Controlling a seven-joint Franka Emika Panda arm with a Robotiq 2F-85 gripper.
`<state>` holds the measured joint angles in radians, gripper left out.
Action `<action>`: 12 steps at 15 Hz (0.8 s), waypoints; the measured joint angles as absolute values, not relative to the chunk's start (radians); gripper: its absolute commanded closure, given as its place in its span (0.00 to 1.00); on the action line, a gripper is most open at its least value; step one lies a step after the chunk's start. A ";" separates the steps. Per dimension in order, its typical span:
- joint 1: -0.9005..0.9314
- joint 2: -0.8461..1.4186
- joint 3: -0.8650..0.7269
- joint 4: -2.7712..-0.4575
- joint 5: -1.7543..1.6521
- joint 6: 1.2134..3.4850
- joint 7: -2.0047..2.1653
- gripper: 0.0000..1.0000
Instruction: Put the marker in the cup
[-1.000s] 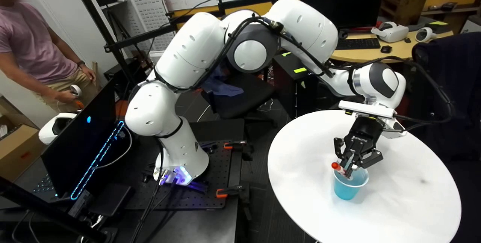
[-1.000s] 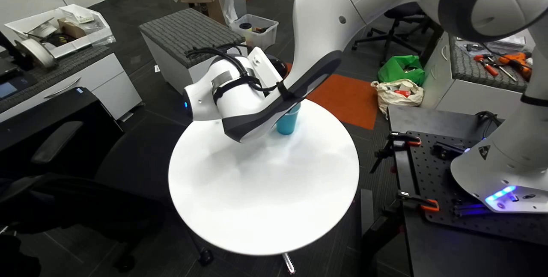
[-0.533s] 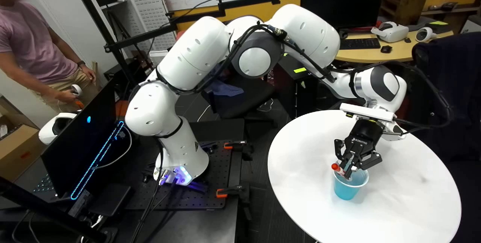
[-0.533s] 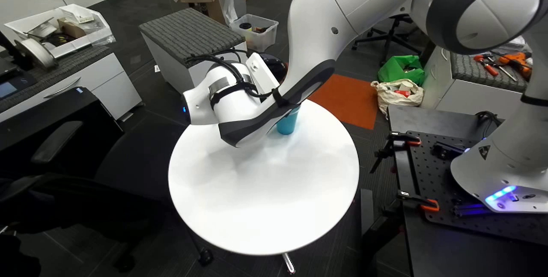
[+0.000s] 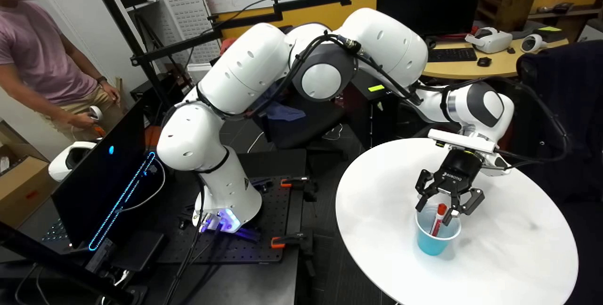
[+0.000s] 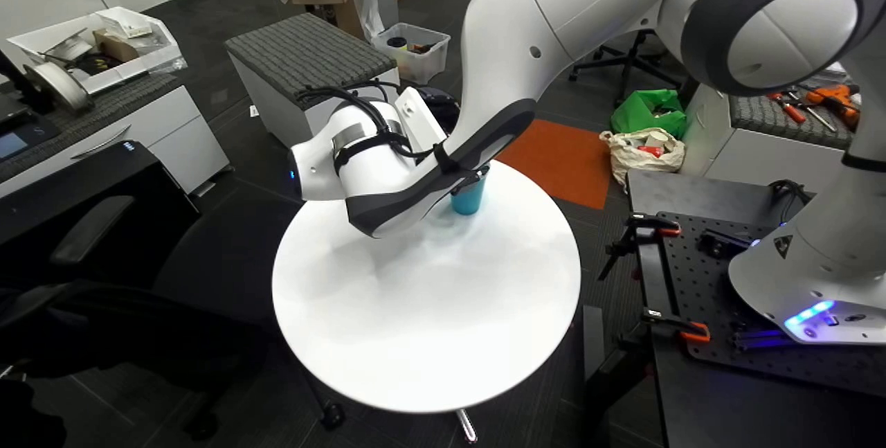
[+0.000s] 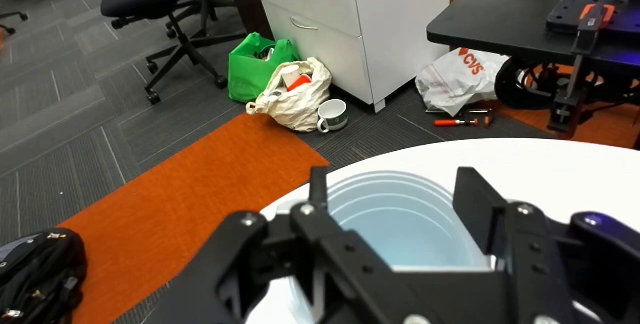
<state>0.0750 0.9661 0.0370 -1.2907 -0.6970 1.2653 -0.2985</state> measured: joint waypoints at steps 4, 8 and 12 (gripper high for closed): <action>0.075 0.967 0.036 -1.279 -0.688 1.256 -0.298 0.00; 0.079 0.963 0.035 -1.267 -0.688 1.237 -0.292 0.00; 0.090 0.917 0.034 -1.272 -0.688 1.237 -0.254 0.00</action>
